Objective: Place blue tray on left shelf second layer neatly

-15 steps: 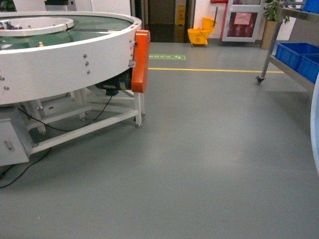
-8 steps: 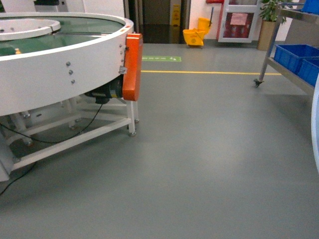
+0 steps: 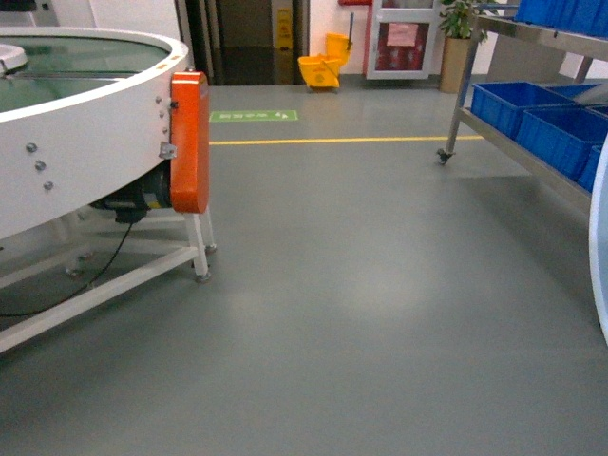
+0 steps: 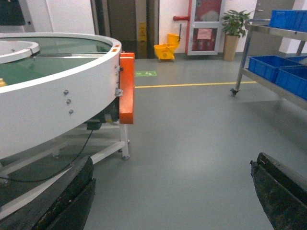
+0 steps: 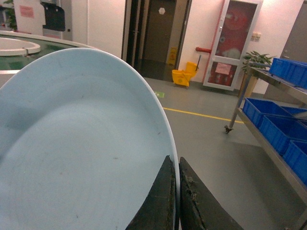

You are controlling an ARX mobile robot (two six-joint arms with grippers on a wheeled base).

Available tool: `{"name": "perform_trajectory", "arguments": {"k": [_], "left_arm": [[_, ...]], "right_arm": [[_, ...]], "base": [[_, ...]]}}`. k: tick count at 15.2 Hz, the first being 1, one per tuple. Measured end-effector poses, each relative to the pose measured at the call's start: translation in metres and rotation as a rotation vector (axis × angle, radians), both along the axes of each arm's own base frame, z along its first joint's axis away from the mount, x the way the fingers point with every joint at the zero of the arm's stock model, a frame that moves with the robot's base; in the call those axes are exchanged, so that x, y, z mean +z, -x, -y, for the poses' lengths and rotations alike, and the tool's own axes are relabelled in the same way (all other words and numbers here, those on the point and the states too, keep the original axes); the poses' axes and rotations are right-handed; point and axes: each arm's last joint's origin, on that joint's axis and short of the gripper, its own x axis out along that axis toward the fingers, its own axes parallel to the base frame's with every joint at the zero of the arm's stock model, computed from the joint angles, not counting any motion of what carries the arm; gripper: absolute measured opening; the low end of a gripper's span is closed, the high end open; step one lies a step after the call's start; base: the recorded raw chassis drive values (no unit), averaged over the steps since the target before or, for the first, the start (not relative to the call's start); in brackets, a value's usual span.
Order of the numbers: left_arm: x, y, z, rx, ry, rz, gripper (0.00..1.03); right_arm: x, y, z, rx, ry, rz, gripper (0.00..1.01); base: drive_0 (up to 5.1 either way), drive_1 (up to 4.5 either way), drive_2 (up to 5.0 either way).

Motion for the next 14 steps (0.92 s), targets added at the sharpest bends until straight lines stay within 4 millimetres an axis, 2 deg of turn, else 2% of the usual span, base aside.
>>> {"name": "perform_trajectory", "arguments": {"k": [1,14], "left_arm": [[0.0002,0.0,0.0,0.0,0.0,0.002,0.98],[0.0001,0.0,0.0,-0.001,0.0,0.001,0.98]], "right_arm": [[0.0001,0.0,0.0,0.0,0.001,0.002,0.02],[-0.0005,-0.0003,0.0001,0.0,0.0,-0.003,0.02]], "base": [[-1.4,2.77,-5.7],[-1.4,-1.4,-1.4]]}}
